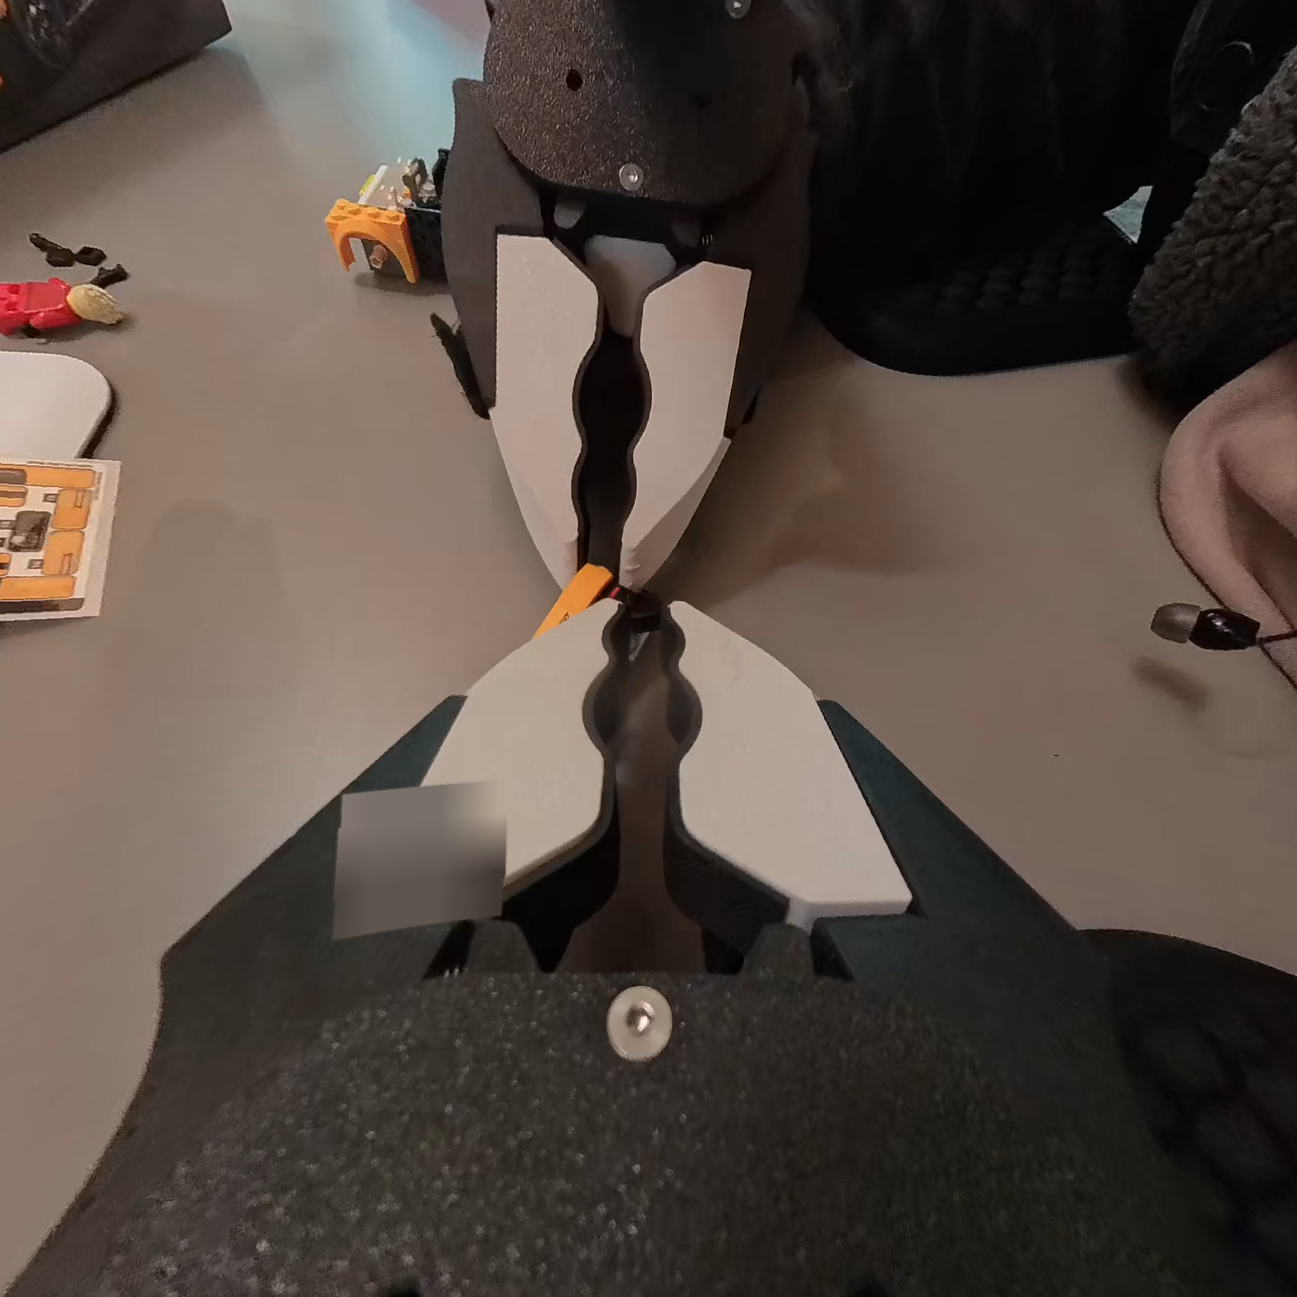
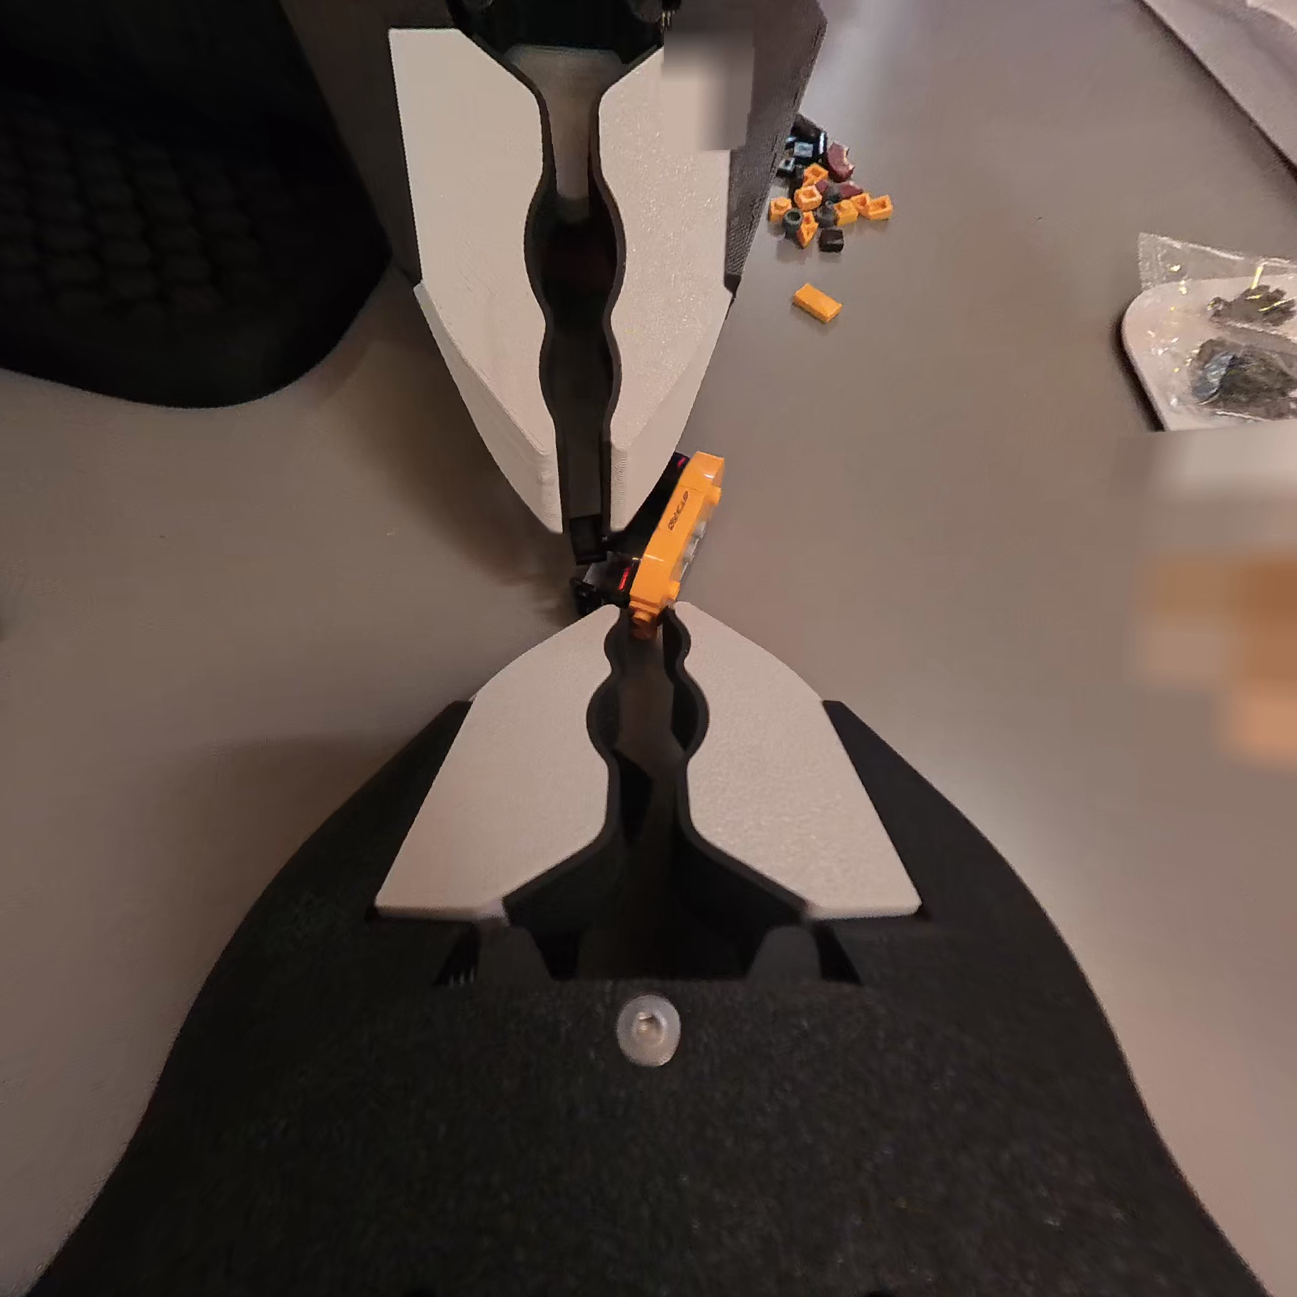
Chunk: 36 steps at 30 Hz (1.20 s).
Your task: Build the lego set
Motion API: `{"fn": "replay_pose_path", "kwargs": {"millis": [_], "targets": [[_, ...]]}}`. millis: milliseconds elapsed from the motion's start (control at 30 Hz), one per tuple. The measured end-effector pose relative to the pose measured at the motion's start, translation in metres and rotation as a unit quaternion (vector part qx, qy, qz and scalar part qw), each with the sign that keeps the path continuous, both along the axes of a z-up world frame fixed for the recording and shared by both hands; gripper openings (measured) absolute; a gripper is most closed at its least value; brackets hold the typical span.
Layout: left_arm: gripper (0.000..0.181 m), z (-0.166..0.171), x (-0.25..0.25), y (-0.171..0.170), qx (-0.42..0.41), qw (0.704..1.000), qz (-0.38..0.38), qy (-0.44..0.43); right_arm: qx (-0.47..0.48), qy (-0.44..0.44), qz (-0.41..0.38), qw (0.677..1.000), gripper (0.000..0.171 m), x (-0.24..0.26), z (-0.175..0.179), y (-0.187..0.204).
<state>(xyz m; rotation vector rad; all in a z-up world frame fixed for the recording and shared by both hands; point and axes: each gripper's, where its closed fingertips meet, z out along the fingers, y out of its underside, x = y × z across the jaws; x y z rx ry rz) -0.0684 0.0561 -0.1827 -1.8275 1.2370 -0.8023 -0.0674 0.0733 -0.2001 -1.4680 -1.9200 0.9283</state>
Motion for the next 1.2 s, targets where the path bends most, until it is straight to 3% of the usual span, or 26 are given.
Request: {"fn": "replay_pose_path", "kwargs": {"millis": [333, 500, 767, 1200], "targets": [[0.007, 0.045, -0.001, 0.008, 0.093, 0.993, 0.022, -0.066, -0.204, 0.095, -0.006, 0.974, 0.008, -0.001, 0.043, 0.000], [0.007, 0.053, 0.001, 0.005, 0.108, 0.993, 0.018, -0.047, -0.254, 0.108, 0.003, 0.961, 0.008, -0.001, 0.051, -0.005], [0.007, 0.046, 0.004, -0.004, 0.103, 0.994, -0.010, 0.023, -0.249, 0.097, 0.018, 0.964, 0.008, -0.001, 0.048, -0.012], [0.013, 0.038, 0.006, -0.011, 0.082, 0.994, -0.024, 0.066, -0.252, 0.083, 0.025, 0.964, 0.008, -0.001, 0.043, -0.016]]}}
